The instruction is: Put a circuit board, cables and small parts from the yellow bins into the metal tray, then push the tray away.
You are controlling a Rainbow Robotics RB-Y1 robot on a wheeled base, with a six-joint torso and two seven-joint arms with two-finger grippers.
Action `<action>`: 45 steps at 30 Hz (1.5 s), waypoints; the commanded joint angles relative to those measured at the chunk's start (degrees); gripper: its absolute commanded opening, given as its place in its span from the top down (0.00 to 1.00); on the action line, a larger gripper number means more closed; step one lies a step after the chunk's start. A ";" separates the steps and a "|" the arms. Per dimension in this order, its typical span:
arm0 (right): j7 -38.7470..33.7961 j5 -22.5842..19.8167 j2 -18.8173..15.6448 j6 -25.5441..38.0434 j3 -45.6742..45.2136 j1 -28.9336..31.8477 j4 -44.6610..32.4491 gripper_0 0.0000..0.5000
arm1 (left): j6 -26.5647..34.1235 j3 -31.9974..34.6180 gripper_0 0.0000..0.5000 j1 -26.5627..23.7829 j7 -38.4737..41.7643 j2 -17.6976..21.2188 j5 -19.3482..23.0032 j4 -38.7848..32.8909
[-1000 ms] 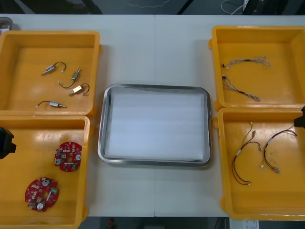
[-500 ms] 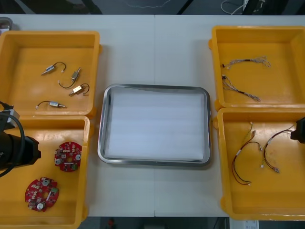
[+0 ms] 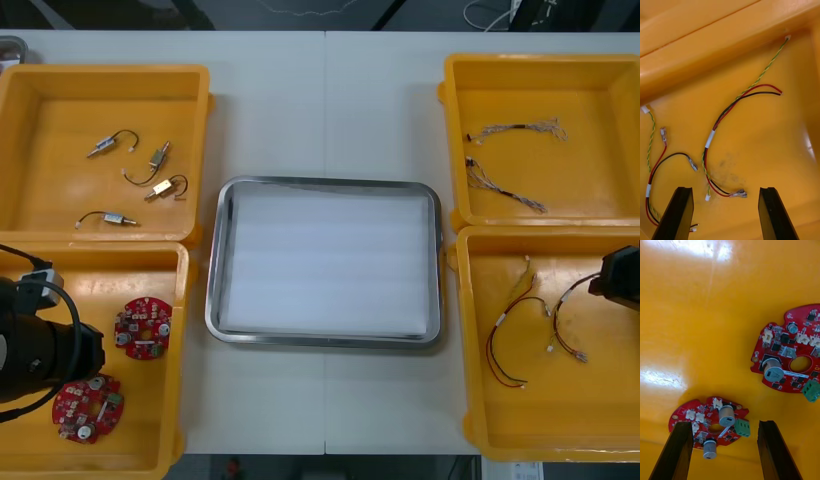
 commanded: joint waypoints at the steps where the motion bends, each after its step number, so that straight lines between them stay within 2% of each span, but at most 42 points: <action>1: -4.07 0.15 1.00 -3.64 -0.42 0.74 1.94 0.00 | -1.73 -1.81 0.00 2.60 4.74 -1.91 -0.75 -1.56; 5: -5.39 0.50 1.00 -6.27 0.98 0.74 3.26 0.00 | -3.49 -2.77 0.00 3.04 5.09 -2.00 -0.93 -0.77; 13: -13.03 0.68 1.35 -10.05 3.71 0.74 4.75 0.00 | -6.39 -4.88 0.00 3.04 5.36 -2.00 -2.42 2.22; 25: -13.39 1.12 2.32 -11.90 4.32 0.65 8.71 0.00 | -9.91 -6.64 0.00 4.27 5.36 -1.91 -3.74 5.20; 36: -13.47 2.08 4.08 -17.96 5.91 0.74 14.24 0.00 | -10.34 -6.99 0.00 6.03 5.18 -1.91 -4.80 5.47; 45: -14.44 3.67 4.25 -18.14 8.37 1.35 14.33 0.00 | -10.43 -6.82 0.00 6.56 4.48 -2.00 -5.50 5.38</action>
